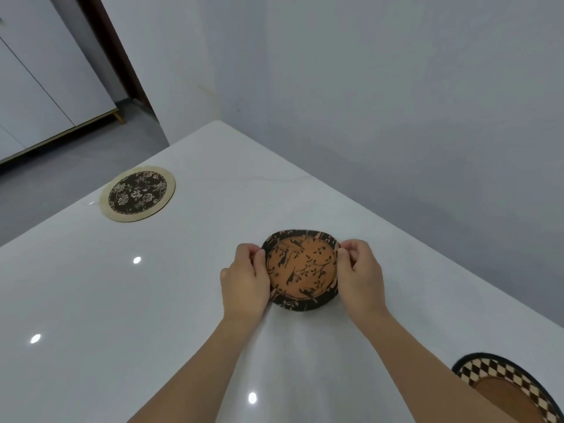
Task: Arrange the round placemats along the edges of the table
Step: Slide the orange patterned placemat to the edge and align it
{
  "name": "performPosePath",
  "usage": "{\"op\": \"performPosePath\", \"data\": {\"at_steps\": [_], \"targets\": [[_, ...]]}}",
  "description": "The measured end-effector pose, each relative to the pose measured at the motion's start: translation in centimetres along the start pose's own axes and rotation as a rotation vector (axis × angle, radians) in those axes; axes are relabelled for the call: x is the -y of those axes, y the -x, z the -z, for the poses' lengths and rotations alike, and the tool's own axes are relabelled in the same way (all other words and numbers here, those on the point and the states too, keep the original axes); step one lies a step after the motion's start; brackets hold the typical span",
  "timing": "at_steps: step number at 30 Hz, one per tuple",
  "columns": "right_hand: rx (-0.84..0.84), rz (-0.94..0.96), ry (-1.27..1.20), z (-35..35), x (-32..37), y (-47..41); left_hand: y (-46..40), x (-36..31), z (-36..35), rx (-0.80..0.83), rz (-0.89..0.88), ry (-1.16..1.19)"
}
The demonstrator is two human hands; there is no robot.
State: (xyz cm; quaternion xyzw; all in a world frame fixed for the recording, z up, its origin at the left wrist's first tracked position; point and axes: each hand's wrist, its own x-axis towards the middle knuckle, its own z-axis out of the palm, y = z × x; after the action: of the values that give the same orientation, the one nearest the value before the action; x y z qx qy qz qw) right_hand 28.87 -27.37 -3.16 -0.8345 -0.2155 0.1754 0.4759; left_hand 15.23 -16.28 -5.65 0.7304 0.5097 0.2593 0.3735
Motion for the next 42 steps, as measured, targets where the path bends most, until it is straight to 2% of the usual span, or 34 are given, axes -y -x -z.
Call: {"op": "performPosePath", "data": {"at_steps": [2, 8, 10, 13, 15, 18, 21, 25, 27, 29, 31, 32, 34, 37, 38, 42], "targets": [[-0.01, 0.016, 0.001, -0.1, 0.3, -1.6, -1.7, -1.5, -0.3, 0.044, 0.004, 0.061], [0.096, -0.047, -0.154, -0.9, 0.4, -7.3, -8.0, -4.6, -2.3, 0.065, 0.063, 0.198], [0.049, 0.008, -0.289, -1.0, 0.8, -9.0, -9.3, -5.0, -2.5, 0.048, -0.037, 0.235], [-0.08, 0.134, -0.448, -0.7, 1.7, -12.0, -10.7, -4.6, -2.2, 0.006, -0.376, 0.13], [-0.057, 0.182, -0.347, -0.5, 0.8, -13.3, -11.2, -2.9, -2.5, -0.006, -0.534, -0.066], [0.014, 0.227, -0.013, -0.6, -2.1, -13.3, -11.2, -0.7, -3.5, 0.084, -0.577, -0.254], [0.008, 0.285, 0.059, -0.8, -3.3, -13.2, -11.9, 0.1, -4.6, 0.156, -0.62, -0.328], [-0.015, 0.365, 0.088, -1.1, -3.6, -13.4, -12.0, 0.5, -4.7, 0.138, -0.611, -0.318], [-0.008, 0.389, 0.066, -1.1, -3.7, -13.3, -11.7, -0.1, -4.2, 0.108, -0.572, -0.22], [-0.001, 0.353, -0.017, -0.7, -3.4, -13.2, -11.6, -1.6, -3.5, 0.069, -0.419, 0.016], [-0.018, 0.321, -0.083, -0.4, -2.9, -13.4, -12.2, -3.5, -3.4, 0.033, -0.195, 0.261], [-0.026, 0.311, -0.097, -0.4, -2.9, -13.6, -12.6, -4.1, -3.6, 0.022, -0.117, 0.307], [-0.016, 0.292, -0.064, -0.6, -3.3, -14.2, -12.8, -4.6, -4.6, 0.036, -0.075, 0.207], [0.003, 0.344, 0.081, -1.3, -3.9, -14.8, -12.1, -3.0, -6.1, -0.03, -0.147, -0.224], [0.005, 0.358, 0.114, -1.4, -4.2, -14.9, -11.8, -2.6, -6.4, -0.059, -0.166, -0.288], [0.069, 0.295, 0.059, -1.2, -3.9, -14.4, -12.1, -3.2, -6.5, -0.126, -0.074, -0.211]]}}
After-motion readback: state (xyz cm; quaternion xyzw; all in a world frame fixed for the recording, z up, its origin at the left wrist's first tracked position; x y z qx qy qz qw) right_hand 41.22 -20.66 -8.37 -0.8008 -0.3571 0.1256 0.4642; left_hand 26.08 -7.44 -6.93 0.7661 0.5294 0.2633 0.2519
